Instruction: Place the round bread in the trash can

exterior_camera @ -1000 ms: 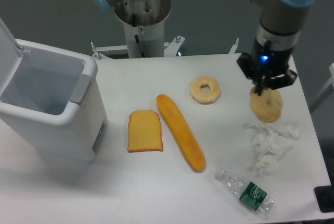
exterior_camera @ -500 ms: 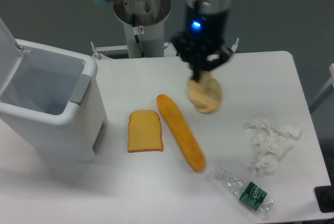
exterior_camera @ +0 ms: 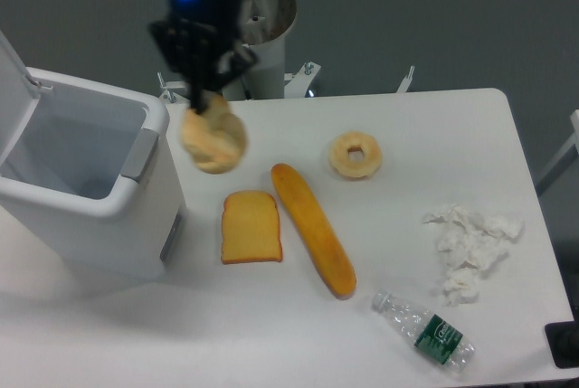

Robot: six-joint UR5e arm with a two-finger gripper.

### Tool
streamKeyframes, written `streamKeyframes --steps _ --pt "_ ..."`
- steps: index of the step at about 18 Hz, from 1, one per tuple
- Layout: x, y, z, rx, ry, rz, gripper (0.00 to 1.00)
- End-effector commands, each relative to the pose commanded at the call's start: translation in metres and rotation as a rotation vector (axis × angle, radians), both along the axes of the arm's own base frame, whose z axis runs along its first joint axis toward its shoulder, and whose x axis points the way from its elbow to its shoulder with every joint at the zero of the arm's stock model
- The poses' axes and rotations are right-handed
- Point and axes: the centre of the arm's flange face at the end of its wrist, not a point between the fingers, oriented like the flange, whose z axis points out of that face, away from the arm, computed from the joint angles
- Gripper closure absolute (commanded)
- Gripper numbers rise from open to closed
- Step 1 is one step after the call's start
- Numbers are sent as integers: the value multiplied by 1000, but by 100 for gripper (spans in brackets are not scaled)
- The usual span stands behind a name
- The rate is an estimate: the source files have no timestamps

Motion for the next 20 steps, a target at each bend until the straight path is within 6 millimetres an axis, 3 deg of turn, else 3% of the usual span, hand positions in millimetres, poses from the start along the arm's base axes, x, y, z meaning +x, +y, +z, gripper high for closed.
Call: streamKeyframes --steps 2,4,7,8,9,15,17,18,20 --pt "24 5 2 12 -28 -19 100" --pt "35 7 8 54 -54 -32 98" --pt "55 11 8 79 -104 -86 54" --pt "60 12 4 78 -118 -99 19" --pt "62 12 1 79 -122 -105 0" --pt "62 7 2 97 -96 -107 0" --pt "43 2 -14 5 42 -124 0" --pt "25 -5 -31 -86 163 -148 0" --pt "-14 -17 -41 -150 229 -141 0"
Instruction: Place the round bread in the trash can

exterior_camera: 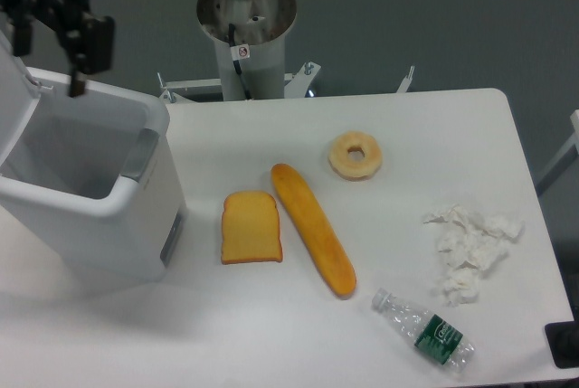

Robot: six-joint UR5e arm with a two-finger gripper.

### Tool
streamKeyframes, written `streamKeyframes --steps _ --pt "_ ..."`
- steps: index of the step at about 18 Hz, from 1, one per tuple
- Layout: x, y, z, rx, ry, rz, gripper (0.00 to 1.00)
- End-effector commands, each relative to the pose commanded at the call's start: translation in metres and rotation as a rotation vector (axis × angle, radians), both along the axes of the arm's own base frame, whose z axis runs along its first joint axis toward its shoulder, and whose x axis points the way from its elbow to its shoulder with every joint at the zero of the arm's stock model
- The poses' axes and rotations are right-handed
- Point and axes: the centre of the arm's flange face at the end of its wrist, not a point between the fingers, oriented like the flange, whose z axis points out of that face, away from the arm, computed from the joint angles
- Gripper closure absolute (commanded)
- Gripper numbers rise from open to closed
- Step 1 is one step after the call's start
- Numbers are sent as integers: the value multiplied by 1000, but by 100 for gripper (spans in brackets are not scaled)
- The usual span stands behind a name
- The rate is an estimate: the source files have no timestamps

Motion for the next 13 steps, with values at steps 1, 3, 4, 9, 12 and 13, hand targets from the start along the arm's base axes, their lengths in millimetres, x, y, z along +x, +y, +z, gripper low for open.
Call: streamKeyframes --steps 1,3,4,9,12,13 --pt "-25 -7 -3 -2 -12 41 0" --pt "-66 -26 -5 1 -13 107 0" --pt "-85 -34 -8 -8 -4 105 0" --pt "-190 -73 -47 -95 -2 102 0" --pt "-260 -93 -90 -170 -28 102 0" --pt "-280 -98 -103 -212 -24 95 0"
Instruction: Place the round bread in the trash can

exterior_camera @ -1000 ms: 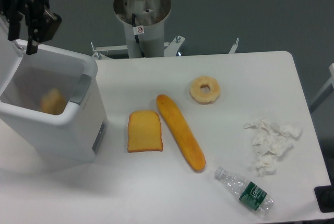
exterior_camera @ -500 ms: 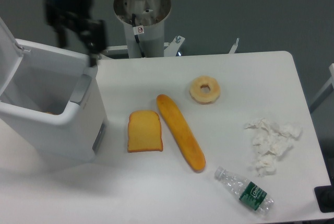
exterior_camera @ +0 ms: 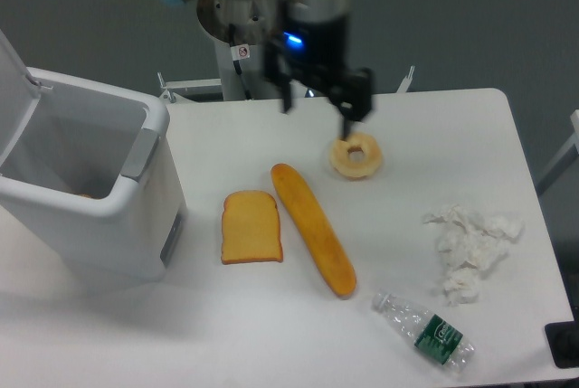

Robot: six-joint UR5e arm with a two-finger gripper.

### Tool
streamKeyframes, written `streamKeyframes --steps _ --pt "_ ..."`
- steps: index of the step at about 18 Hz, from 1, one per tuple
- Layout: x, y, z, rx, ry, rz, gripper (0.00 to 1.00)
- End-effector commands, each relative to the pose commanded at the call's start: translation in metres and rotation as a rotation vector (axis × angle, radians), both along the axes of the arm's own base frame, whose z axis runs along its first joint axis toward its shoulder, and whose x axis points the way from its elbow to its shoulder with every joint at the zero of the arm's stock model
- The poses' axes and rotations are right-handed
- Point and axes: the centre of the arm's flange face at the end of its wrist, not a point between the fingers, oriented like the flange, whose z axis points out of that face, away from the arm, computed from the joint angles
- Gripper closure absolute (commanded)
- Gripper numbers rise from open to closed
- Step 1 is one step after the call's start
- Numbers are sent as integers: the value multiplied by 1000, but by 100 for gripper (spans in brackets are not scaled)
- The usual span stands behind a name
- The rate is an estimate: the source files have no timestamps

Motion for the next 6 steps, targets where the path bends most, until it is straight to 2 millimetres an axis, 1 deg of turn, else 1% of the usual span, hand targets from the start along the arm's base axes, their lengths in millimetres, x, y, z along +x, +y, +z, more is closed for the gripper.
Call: streamKeyframes --steps 1,2,4,6 --pt "-17 -1 -14 -44 -5 -1 0" --pt "-29 2 -28 -64 -15 -3 0" --pt "-51 -1 -44 -77 -34 14 0" --pt "-61 2 -57 -79 -48 2 0"
